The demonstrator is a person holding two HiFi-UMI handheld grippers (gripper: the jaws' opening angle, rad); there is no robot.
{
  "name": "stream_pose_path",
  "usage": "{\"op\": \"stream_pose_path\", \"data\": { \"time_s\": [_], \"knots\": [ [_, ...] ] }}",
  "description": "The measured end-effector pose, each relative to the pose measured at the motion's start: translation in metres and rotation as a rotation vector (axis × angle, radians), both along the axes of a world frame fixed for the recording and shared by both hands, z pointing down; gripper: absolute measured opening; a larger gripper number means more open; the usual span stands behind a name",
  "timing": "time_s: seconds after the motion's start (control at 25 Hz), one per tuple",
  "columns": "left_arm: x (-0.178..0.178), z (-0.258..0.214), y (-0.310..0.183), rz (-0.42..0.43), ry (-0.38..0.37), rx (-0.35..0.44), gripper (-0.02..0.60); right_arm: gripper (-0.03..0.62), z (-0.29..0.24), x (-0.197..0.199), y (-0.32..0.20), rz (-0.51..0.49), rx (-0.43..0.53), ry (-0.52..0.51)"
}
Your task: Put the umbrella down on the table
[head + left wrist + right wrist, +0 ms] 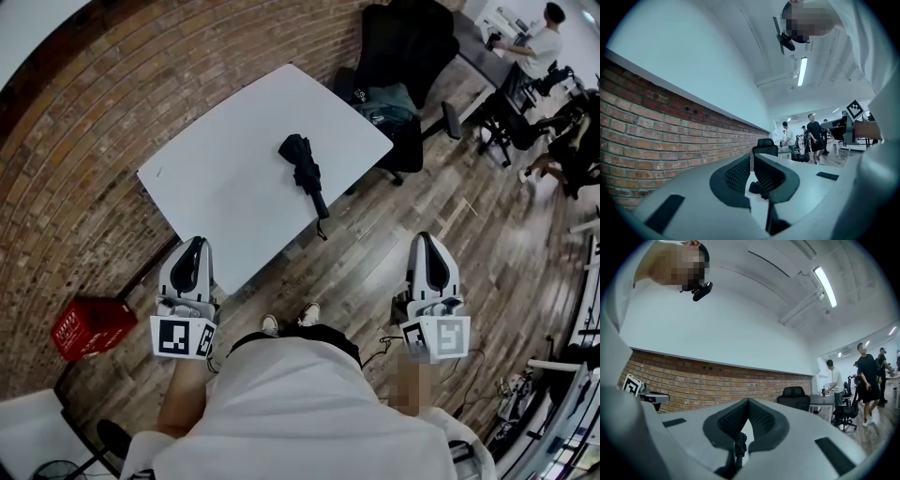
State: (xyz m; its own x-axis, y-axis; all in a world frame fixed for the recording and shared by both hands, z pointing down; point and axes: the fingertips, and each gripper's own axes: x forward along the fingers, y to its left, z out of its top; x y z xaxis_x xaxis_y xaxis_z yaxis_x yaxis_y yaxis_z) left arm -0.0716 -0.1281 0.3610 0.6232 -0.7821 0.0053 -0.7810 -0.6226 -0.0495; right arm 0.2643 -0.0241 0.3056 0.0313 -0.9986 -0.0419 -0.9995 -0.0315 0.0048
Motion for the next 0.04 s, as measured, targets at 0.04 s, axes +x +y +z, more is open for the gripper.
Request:
{"op": "stream_pose_path", "data": {
  "time_s": [0.04],
  "knots": [
    [0.0018, -0.0008, -0.0007, 0.0, 0.0, 0.001, 0.046, 0.02, 0.0001, 0.0013, -0.001, -0.001, 0.0, 0.0]
  ]
}}
